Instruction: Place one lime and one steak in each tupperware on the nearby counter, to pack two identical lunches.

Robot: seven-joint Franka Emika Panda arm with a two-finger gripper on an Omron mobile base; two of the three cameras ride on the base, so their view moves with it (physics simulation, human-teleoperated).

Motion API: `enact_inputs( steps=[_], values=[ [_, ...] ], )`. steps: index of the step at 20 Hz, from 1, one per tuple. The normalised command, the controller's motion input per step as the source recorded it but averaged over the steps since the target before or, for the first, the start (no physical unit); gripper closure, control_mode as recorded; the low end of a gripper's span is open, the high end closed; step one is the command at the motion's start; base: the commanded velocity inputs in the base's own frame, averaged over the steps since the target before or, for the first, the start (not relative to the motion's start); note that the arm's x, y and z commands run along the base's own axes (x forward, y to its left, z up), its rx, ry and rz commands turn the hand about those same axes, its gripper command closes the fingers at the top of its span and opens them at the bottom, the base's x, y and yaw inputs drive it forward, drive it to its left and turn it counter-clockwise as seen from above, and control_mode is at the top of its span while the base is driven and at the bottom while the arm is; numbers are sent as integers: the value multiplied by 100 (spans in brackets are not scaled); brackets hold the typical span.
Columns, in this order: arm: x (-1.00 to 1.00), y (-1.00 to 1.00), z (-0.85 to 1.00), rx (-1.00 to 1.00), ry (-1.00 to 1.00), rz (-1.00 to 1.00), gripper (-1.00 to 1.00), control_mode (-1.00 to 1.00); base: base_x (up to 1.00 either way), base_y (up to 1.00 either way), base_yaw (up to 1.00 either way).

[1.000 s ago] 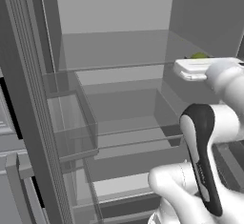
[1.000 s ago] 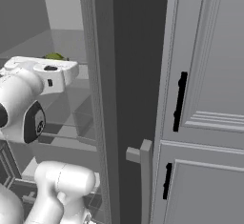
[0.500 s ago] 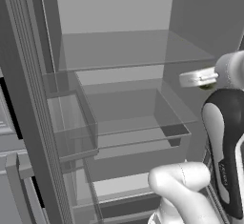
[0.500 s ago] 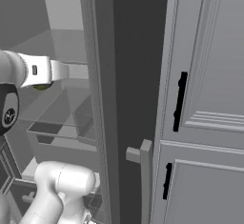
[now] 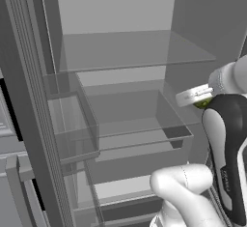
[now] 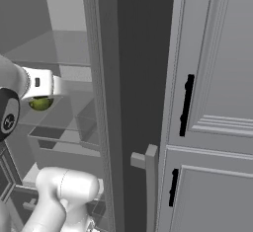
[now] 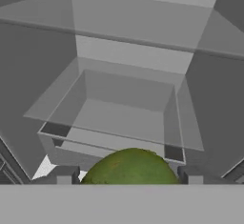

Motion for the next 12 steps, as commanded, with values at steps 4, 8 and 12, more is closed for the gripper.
enact_inputs(
  steps=[4,8,12],
  values=[
    [0,5,-57,0,1,0,100,-100,0,0,0],
    [0,0,0,0,0,0,100,100,-56,9,0],
    [0,0,0,0,0,0,100,100,-99,4,0]
  ],
)
